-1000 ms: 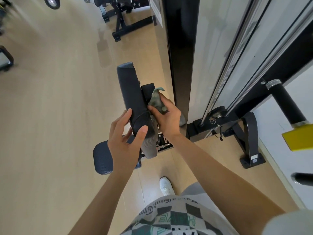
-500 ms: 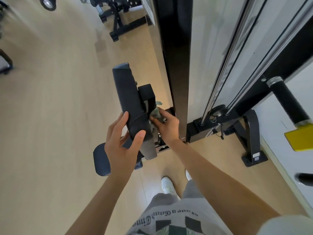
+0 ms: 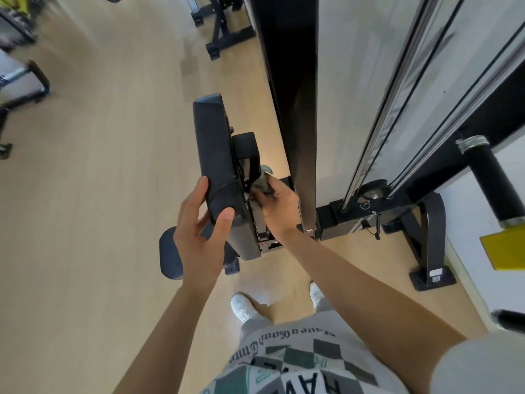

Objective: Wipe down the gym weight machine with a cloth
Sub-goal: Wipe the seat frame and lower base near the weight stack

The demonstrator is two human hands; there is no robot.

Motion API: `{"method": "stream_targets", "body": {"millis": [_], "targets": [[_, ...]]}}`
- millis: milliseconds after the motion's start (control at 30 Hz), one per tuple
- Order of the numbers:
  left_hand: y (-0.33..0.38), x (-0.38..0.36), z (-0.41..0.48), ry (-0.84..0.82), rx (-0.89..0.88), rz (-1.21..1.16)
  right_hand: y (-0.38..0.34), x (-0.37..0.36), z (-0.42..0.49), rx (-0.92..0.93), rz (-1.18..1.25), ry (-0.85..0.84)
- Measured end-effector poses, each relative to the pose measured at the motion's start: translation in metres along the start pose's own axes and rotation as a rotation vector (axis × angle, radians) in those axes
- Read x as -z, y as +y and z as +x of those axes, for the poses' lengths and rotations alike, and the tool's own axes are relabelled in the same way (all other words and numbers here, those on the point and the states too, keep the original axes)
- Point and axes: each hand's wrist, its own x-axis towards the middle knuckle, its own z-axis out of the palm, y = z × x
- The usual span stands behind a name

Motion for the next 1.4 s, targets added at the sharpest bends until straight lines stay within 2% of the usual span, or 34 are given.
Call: {"method": "stream_targets", "body": {"millis": [100,233,333,500,567,667,833,967,1100,1233,1333,1400], "targets": [[-0.001,0.002,0.001,-0.005,-0.002,-0.008,-0.026,0.005,0.003,0.149,0.033,0.105],[0.002,0.002,0.002,-0.015,0.018,-0.029,-0.029,0.004,0.005,0.203,0.026,0.128],[0.001,0.002,0.003,-0.020,0.012,-0.035,-0.008,0.000,0.002,0.092,-0.007,0.044],[-0.004,0.003,0.005,-0.036,-0.014,-0.031,0.033,0.001,0.003,-0.051,-0.331,-0.133],[-0.005,0.003,0.005,-0.039,-0.019,-0.034,0.039,0.003,0.000,-0.095,-0.358,-0.177],[-0.007,0.003,0.004,-0.038,-0.033,-0.044,0.024,0.005,-0.003,-0.062,-0.275,-0.164],[-0.008,0.004,0.004,-0.039,-0.031,-0.046,-0.028,0.012,0.000,0.074,-0.034,0.046],[-0.007,0.004,0.003,-0.044,-0.045,-0.051,-0.047,0.016,-0.003,0.196,0.089,0.134],[-0.006,0.004,0.002,-0.038,-0.040,-0.060,-0.030,0.009,-0.001,0.258,-0.024,0.142],[-0.007,0.003,0.001,-0.026,-0.048,-0.057,0.009,0.007,0.005,0.071,-0.176,-0.054],[-0.008,0.004,0.001,-0.023,-0.051,-0.047,0.037,0.012,-0.003,0.000,-0.451,-0.146],[-0.009,0.004,0.001,-0.018,-0.056,-0.046,0.049,0.018,-0.013,-0.058,-0.496,-0.172]]}}
